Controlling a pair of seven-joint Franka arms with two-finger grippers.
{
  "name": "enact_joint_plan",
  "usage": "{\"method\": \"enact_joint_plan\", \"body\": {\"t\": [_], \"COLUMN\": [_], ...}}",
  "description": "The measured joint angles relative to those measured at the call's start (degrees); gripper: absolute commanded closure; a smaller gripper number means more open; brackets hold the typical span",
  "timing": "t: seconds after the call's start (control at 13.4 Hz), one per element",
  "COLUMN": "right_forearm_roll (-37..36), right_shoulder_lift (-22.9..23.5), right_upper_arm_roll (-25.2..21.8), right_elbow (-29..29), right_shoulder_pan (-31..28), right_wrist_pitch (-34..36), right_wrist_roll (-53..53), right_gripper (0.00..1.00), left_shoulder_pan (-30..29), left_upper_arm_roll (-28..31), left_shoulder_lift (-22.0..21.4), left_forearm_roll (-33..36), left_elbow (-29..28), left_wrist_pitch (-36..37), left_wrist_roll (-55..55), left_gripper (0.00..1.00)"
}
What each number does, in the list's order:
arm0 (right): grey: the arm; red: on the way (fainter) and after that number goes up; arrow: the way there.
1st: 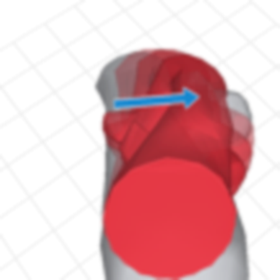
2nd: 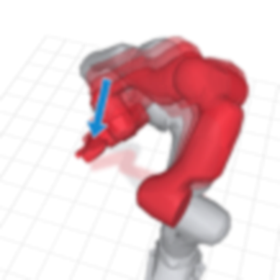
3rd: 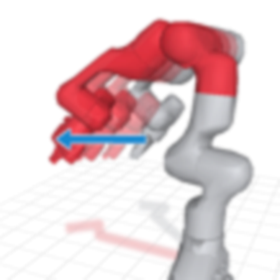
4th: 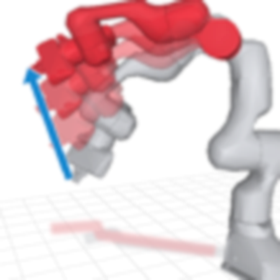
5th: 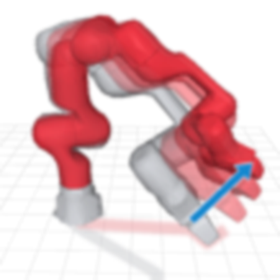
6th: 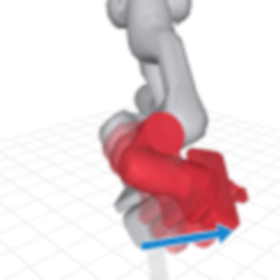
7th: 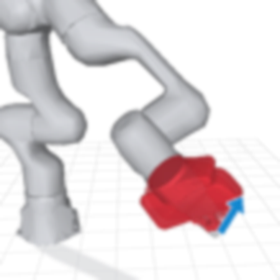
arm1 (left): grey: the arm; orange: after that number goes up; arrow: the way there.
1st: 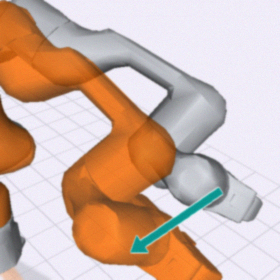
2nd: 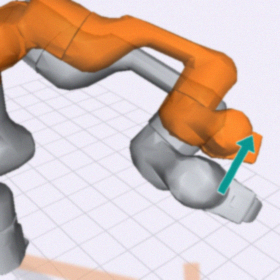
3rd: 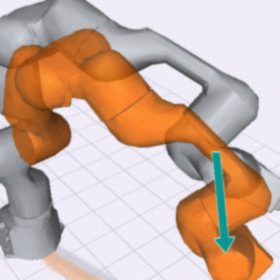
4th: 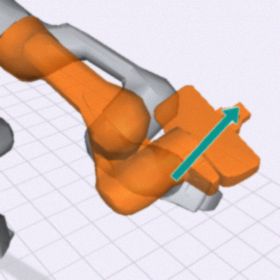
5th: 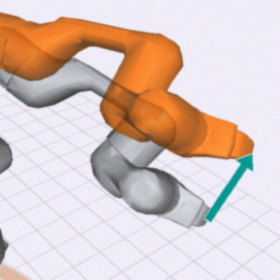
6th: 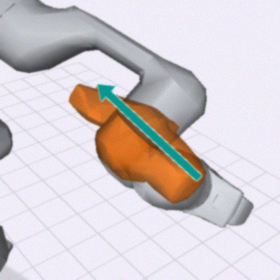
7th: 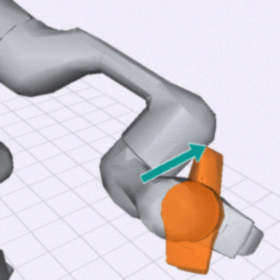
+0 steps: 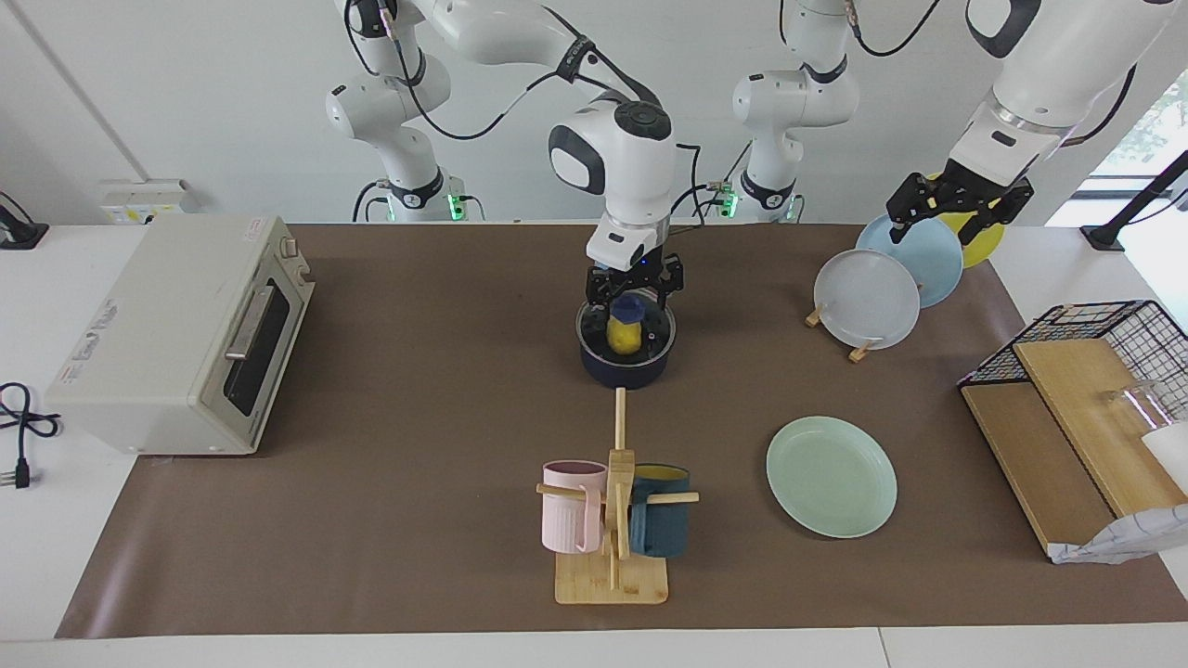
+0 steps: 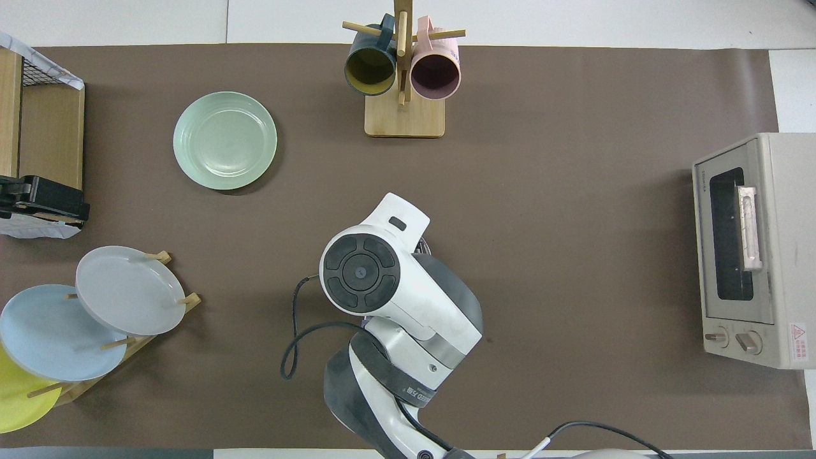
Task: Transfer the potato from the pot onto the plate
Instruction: 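Reach the right gripper over the saucepan and grasp the lid's blue knob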
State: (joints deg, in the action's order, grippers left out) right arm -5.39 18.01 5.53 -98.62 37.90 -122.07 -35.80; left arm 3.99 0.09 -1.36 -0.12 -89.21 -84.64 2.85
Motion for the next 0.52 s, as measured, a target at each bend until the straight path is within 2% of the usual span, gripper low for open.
{"method": "enact_joint_plan", "body": {"t": [0.22,0.52], "right_forearm_roll": [-0.15,-0.2], "right_shoulder_lift": [-0.01,-0.06], "right_upper_arm_roll": [0.0,-0.02], "right_elbow": [-1.62,-2.06], "right_shoulder_pan": [0.0,-0.01], "right_wrist_pitch": [-2.19,-2.3], "right_wrist_roll": [0.09,0.47], "right_gripper": [0.02,0.27], "left_shoulder_pan": [0.0,0.0], "left_upper_arm_roll": [0.0,0.0], "left_shoulder_lift": [0.0,0.0], "left_forearm_roll": [0.0,0.0], "left_elbow": [0.0,0.0], "left_wrist_pitch": [0.0,0.0], "left_wrist_roll": [0.0,0.0], "left_gripper": [0.0,0.0]}}
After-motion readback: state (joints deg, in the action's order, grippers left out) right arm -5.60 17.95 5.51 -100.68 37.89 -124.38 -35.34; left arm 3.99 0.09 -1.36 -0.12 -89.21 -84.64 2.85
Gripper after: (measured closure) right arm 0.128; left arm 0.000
